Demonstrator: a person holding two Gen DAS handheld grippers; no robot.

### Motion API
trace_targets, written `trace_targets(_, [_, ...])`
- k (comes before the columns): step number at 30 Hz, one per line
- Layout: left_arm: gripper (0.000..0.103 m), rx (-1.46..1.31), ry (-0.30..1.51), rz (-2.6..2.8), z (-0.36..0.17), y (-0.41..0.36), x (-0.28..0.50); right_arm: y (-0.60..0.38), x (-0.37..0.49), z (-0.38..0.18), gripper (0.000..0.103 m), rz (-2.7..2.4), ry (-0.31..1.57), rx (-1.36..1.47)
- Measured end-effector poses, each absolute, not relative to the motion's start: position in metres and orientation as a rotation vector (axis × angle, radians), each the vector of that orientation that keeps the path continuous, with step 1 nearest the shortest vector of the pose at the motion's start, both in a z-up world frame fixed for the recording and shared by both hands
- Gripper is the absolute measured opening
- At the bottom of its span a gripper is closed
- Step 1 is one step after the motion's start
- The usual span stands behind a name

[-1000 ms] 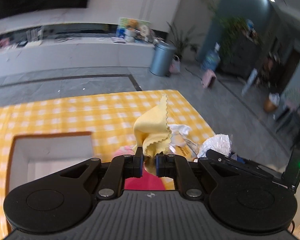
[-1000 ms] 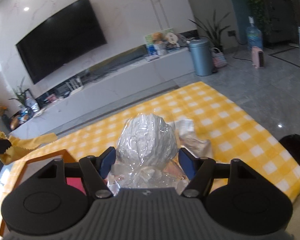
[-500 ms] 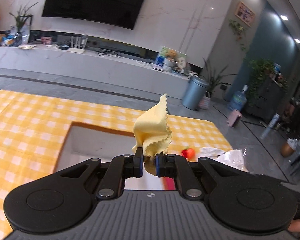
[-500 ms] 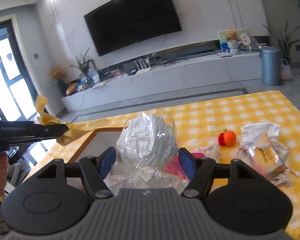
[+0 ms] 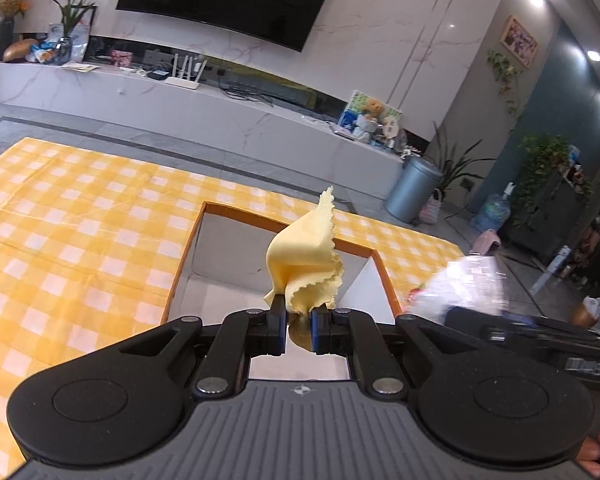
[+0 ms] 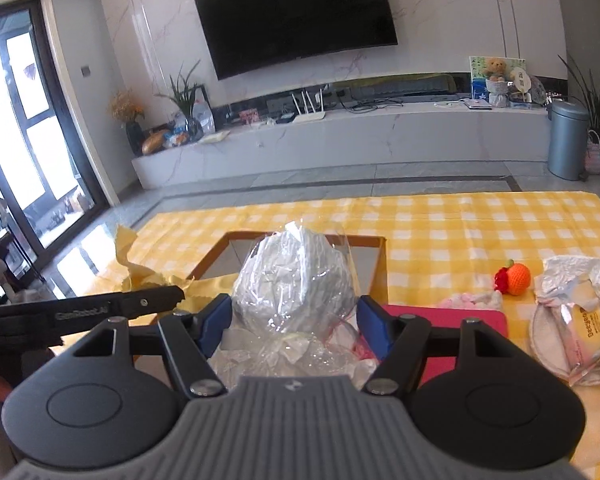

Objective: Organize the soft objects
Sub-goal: 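Carry both items to the cardboard box and open the right tool over it, then lower the yellow cloth into the box and open the left tool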

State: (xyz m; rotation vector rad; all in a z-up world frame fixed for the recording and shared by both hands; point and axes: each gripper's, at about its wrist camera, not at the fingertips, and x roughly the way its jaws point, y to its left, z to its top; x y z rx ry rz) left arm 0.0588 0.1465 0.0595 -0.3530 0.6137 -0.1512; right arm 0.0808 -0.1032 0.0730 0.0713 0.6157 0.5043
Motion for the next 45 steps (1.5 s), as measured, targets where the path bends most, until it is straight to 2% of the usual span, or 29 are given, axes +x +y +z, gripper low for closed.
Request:
trace_targets(10, [0.012, -0.415, 0.560, -0.135, 0.052, 0.175, 0.050, -0.038, 0.129, 0.043, 0.068, 0.475, 0.721, -0.054])
trace_targets(19, [0.012, -0.507, 0.478, -0.052, 0.045, 0.201, 0.053, 0.018, 0.182, 0.016, 0.068, 0.517, 0.919, 0.034])
trace_targets(27, [0.012, -0.575, 0.457, -0.010, 0.044, 0.225, 0.046, 0.061, 0.199, -0.023, 0.068, 0.410, 0.904, -0.037])
trace_targets(31, [0.012, -0.581, 0.463, -0.025, 0.044, 0.225, 0.047, 0.059, 0.208, -0.038, 0.069, 0.416, 0.999, 0.044])
trace_targets(33, [0.012, -0.576, 0.466, -0.028, 0.043, 0.224, 0.048, 0.055, 0.209, -0.039, 0.072, 0.414, 1.007, 0.060])
trace_targets(35, [0.012, -0.573, 0.472, -0.028, 0.043, 0.222, 0.049, 0.057, 0.211, -0.041, 0.081, 0.420, 1.043, 0.034])
trace_targets(37, [0.012, -0.565, 0.486, -0.023, 0.043, 0.221, 0.050, 0.060, 0.212, -0.043, 0.085, 0.434, 1.102, -0.011])
trace_targets(40, [0.012, -0.541, 0.487, -0.018, 0.046, 0.217, 0.050, 0.056, 0.202, -0.035, 0.096, 0.455, 1.083, -0.032])
trace_targets(45, [0.012, -0.519, 0.481, -0.074, 0.052, 0.205, 0.047, 0.038, 0.178, 0.002, 0.096, 0.485, 0.997, -0.056])
